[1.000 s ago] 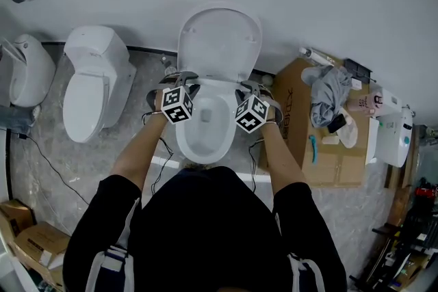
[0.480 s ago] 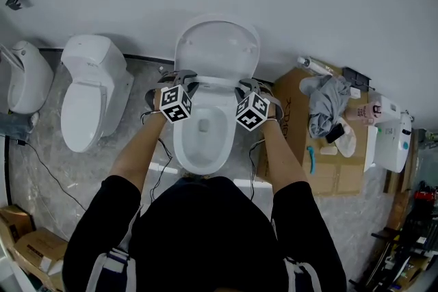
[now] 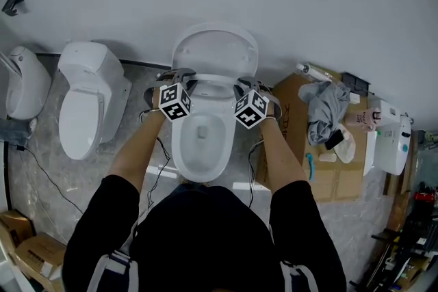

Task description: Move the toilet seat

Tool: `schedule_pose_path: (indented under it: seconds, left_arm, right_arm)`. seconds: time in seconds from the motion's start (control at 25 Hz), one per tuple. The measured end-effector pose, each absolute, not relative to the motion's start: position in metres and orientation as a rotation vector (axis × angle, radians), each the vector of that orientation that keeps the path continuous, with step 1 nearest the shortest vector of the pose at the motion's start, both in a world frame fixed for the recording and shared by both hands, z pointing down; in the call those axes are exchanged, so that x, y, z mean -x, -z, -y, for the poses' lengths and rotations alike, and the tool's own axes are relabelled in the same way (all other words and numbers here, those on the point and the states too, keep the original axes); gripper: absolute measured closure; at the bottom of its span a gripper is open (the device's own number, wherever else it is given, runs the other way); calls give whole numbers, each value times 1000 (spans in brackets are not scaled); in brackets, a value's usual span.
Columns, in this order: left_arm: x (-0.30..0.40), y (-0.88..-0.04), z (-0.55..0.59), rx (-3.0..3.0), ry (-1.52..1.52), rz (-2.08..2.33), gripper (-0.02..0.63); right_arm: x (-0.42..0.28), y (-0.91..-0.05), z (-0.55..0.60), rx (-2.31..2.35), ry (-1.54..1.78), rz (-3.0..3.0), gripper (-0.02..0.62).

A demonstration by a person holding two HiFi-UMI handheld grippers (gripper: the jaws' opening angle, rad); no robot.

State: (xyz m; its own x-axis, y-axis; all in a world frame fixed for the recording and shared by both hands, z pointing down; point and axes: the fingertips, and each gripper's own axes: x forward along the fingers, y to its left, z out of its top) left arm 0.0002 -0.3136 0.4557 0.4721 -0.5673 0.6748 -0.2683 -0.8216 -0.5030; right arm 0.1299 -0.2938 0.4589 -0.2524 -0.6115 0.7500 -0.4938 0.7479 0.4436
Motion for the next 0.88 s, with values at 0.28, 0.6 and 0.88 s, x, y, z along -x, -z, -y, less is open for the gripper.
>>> schedule_pose_path:
  seconds: [0.28,0.6,0.88]
  left_arm:
    - [-2,-454,337,2395,1269,-726,528]
    - [-4,-455,356,2395,1281,-742,532]
    - [-6,-457,371,2396,1303,-761,534]
  right_arm:
    - [-132,-457,317,-864,138,1909,508]
    - [-134,-458,336,-868,144,1901,512]
    - [-136,-459,351,-864,155,1886,514]
